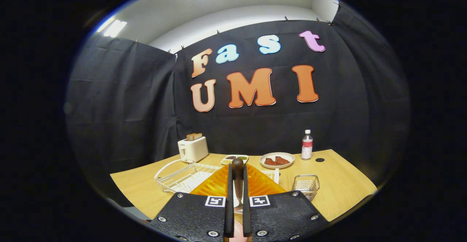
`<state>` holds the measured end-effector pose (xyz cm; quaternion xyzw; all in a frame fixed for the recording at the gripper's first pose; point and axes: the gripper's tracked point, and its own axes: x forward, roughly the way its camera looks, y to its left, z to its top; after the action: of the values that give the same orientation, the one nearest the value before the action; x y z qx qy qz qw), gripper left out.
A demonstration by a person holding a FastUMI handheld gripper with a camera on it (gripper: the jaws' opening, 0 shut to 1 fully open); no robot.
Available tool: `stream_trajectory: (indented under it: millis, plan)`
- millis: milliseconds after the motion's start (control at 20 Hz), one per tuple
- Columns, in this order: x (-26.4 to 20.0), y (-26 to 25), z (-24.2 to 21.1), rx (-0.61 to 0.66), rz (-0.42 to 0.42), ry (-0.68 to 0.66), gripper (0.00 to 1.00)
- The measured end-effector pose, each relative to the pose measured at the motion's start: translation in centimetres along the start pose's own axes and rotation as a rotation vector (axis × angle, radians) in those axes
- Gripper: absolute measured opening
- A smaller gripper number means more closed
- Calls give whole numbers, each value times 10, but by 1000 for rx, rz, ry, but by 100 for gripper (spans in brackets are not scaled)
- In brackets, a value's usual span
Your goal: Take the plate from the dish rack, then take the spoon from the basket and place it into the plate.
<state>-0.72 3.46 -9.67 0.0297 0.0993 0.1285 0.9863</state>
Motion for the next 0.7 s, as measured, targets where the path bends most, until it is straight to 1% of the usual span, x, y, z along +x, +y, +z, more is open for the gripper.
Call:
stream_trajectory:
  millis: [200, 450, 700]
  plan:
    - [-3, 35, -4, -39, 69, -11, 10]
    - [-9, 74, 2, -13, 172, -18, 10]
    - [-11, 100, -31, 22, 246, 56, 10]
